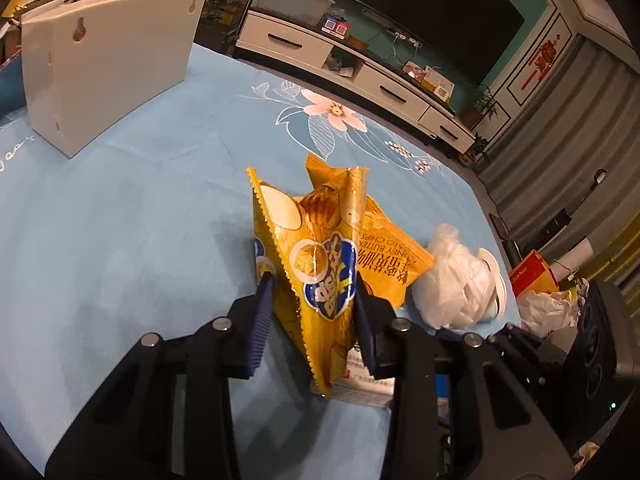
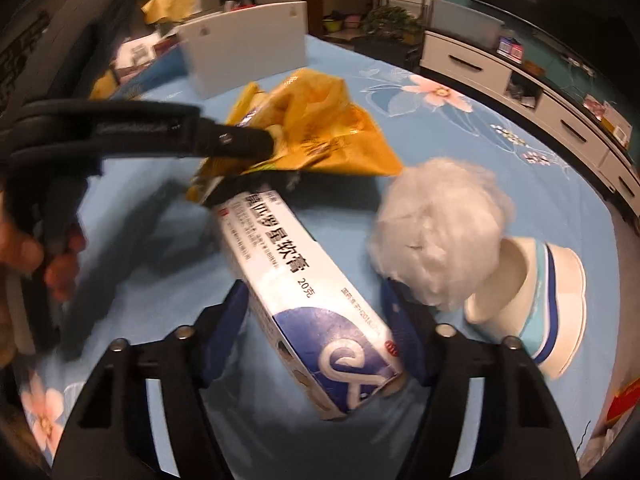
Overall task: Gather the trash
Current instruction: 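Grasp the yellow chip bag with the left tool while the right tool grasps the white ointment box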
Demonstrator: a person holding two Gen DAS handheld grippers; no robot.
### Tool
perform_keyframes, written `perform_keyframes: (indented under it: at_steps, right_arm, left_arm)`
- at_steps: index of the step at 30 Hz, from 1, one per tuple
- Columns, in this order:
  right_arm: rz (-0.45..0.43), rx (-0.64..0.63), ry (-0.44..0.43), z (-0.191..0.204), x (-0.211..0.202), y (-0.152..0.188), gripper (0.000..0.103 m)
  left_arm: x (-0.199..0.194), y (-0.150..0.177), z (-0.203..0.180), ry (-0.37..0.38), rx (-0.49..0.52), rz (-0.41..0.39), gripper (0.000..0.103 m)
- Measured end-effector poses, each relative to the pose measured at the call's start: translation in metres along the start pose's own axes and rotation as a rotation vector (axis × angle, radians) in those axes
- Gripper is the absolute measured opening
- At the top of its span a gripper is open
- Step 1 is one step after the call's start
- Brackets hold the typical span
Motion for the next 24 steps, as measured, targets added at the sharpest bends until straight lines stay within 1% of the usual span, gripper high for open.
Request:
perform_keyframes:
  at_steps: [3, 4, 5, 6, 7, 11, 15, 16, 20, 24]
  right_arm:
    - [0.012, -0.009, 0.013, 0.011, -0.005, 0.007, 0.058]
    - [0.010, -0.008, 0.019, 0.015, -0.007, 0.010, 0.055]
    - [0.008, 0.004, 0.019, 0.017, -0.009, 0.012, 0.049]
    - [0.005, 0.015, 0.022, 0.020, -0.011, 0.015, 0.048]
    - [-0.004, 0.018, 0.055, 0.025, -0.014, 0.020, 0.045]
    - [-0.034, 0.118, 0.086, 0.030, -0.027, 0.038, 0.040]
    - [-0.096, 0.255, 0.088, 0.028, -0.053, 0.058, 0.040]
    - [-0.124, 0.293, 0.081, 0.028, -0.065, 0.066, 0.040]
    - [-0.219, 0.377, 0.066, 0.032, -0.102, 0.090, 0.040]
    - [-0.305, 0.449, 0.052, 0.039, -0.136, 0.115, 0.040]
  left_arm:
    - [-0.004, 0.005, 0.001, 0.013, 0.006, 0.003, 0.033]
    - [-0.006, 0.007, 0.001, 0.025, 0.004, 0.001, 0.032]
    - [-0.008, 0.010, 0.002, 0.033, -0.003, 0.002, 0.031]
    - [-0.011, 0.011, 0.003, 0.037, -0.006, 0.003, 0.030]
    - [-0.014, 0.013, 0.004, 0.044, -0.010, 0.004, 0.030]
    - [-0.031, 0.024, 0.005, 0.042, 0.007, -0.015, 0.028]
    - [-0.056, 0.037, 0.006, 0.051, 0.013, -0.041, 0.028]
    - [-0.064, 0.042, 0.005, 0.051, 0.019, -0.051, 0.028]
    - [-0.091, 0.063, -0.001, 0.054, 0.054, -0.077, 0.028]
    - [-0.111, 0.087, -0.008, 0.068, 0.068, -0.078, 0.028]
Point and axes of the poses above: each gripper's, at about its wrist camera, not at the fingertips, and x roughly the way its jaws point, z to its left, y to its underside, the point moved 3 cm from there along x, roughly the way its jaws point, and after that the axes turned 8 degrees about -y, right-handed, at the moved point
